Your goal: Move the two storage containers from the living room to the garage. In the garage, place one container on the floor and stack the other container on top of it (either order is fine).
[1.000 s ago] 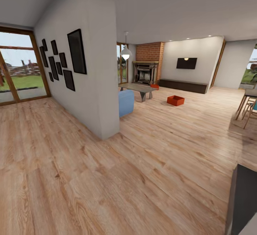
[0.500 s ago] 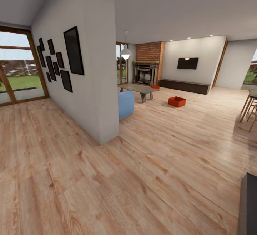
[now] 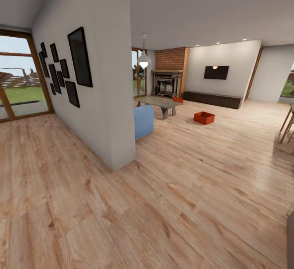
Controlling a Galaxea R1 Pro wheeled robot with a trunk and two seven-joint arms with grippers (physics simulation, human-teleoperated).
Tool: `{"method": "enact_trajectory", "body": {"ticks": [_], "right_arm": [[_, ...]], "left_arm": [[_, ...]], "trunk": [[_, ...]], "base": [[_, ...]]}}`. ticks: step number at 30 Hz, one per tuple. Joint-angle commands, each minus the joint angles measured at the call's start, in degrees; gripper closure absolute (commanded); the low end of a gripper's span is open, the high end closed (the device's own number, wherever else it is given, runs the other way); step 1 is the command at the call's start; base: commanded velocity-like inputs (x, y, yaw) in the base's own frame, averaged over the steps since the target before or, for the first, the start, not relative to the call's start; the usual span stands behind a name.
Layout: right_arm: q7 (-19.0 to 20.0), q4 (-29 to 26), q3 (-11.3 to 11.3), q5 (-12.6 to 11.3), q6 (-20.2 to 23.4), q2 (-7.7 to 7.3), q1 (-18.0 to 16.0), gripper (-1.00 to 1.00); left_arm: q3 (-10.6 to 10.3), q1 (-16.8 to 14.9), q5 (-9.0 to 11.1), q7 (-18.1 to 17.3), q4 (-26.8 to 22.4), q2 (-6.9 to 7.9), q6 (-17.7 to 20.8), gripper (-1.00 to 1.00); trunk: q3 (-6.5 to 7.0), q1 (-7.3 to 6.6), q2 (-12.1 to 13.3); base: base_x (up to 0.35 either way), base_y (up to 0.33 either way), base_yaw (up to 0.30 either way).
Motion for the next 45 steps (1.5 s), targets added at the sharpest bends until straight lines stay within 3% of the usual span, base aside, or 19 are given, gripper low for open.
{"method": "enact_trajectory", "body": {"ticks": [1,10,30,45], "right_arm": [[0.0,0.1,0.5,-0.6,-0.3,0.0,-0.1,-1.0],[0.0,0.1,0.5,-0.6,-0.3,-0.02,0.0,-1.0],[0.0,0.1,0.5,-0.6,-0.3,0.04,0.0,-1.0],[0.0,0.1,0.5,-0.6,-0.3,-0.03,0.0,-1.0]], "left_arm": [[0.0,0.0,0.5,-0.1,0.0,0.02,0.1,-1.0],[0.0,0.0,0.5,-0.1,0.0,-0.04,0.1,-1.0],[0.0,0.0,0.6,-0.1,0.1,0.0,0.1,-1.0],[0.0,0.0,0.6,-0.1,0.2,0.04,0.1,-1.0]], "trunk": [[-0.06,0.03,0.0],[-0.06,0.03,0.0],[-0.06,0.03,0.0],[-0.06,0.03,0.0]], "base": [[0.323,0.0,0.0],[0.323,0.0,-0.025],[0.323,0.0,-0.233],[0.323,0.0,-0.021]]}}
